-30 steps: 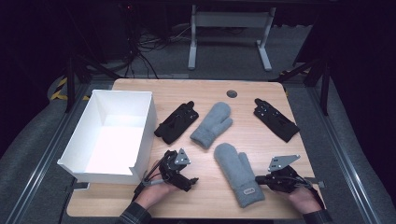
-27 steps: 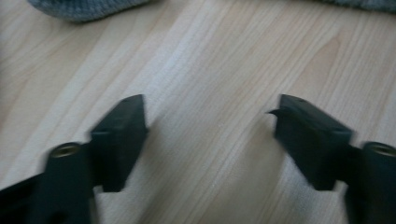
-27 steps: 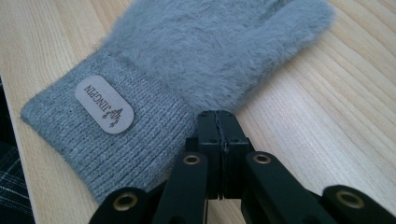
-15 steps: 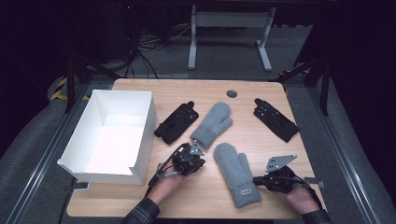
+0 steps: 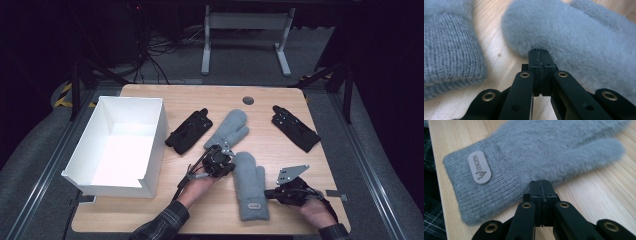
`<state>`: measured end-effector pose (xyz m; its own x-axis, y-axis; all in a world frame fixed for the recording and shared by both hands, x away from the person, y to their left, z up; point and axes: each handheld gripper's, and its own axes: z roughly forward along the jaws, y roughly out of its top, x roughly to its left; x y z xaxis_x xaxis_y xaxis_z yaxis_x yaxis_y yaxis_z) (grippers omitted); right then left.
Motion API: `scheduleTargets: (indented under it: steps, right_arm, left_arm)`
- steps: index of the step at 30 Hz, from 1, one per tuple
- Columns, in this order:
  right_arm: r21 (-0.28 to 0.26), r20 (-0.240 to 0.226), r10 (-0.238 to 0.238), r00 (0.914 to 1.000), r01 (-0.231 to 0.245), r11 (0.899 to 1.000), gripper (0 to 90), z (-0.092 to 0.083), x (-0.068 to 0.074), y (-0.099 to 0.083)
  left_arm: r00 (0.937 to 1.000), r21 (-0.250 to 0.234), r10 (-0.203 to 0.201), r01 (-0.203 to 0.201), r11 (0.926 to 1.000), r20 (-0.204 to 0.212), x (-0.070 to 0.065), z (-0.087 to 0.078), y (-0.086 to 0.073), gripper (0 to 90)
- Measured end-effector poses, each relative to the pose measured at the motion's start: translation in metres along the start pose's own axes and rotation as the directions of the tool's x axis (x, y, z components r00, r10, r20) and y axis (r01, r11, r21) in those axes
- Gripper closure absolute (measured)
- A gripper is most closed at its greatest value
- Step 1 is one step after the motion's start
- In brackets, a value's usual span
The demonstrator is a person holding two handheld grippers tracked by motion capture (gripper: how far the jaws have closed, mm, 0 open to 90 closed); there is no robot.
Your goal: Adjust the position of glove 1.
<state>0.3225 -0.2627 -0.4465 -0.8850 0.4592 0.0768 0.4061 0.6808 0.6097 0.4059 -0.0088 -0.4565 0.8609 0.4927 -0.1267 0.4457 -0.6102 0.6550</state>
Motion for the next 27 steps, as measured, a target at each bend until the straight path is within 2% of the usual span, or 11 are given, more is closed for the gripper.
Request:
scheduleTargets:
  steps: [2,3,5,6,14,18,20,24,27]
  right_arm:
    - [0.006,-0.018,-0.019,0.9997,0.019,1.0,90.0,0.008,0.003,0.009]
    - [0.006,-0.025,-0.026,0.9994,0.026,1.0,90.0,0.011,0.004,0.011]
    - [0.007,-0.03,-0.033,0.999,0.033,0.999,90.0,0.014,0.005,0.014]
    - [0.003,-0.042,-0.051,0.9978,0.051,0.999,90.0,0.02,0.007,0.02]
    - [0.002,-0.078,-0.075,0.9942,0.075,0.997,90.0,0.034,0.015,0.035]
    - [-0.001,-0.094,-0.109,0.9896,0.109,0.994,90.0,0.044,0.02,0.044]
    - [0.0,-0.1,-0.109,0.9889,0.11,0.994,90.0,0.045,0.022,0.045]
    - [-0.009,-0.084,-0.112,0.9901,0.112,0.994,89.6,0.042,0.022,0.043]
    - [-0.025,-0.062,-0.099,0.9931,0.098,0.995,78.9,0.035,0.021,0.039]
  left_arm:
    - [1.0,-0.005,0.0,0.0,1.0,0.002,0.0,0.0,0.001,89.9]
    - [0.9999,0.002,0.013,-0.013,0.9999,0.0,0.001,0.0,0.002,89.9]
    - [1.0,0.003,0.008,-0.008,1.0,-0.001,0.001,-0.001,0.003,89.9]
    - [0.9999,-0.008,0.01,-0.01,0.9999,0.011,0.002,-0.003,0.006,89.9]
    - [0.9995,-0.003,0.013,-0.012,0.9999,0.03,0.001,-0.003,0.006,90.0]
    - [0.9993,-0.005,0.015,-0.015,0.9999,0.035,0.0,-0.003,0.005,89.9]
    - [0.9993,-0.006,0.016,-0.016,0.9999,0.034,0.001,-0.004,0.005,89.9]
    - [0.9994,-0.015,0.006,-0.006,0.9999,0.035,0.004,-0.009,0.005,89.6]
    - [0.9996,-0.029,0.003,-0.002,0.9996,0.028,0.006,-0.015,0.004,83.7]
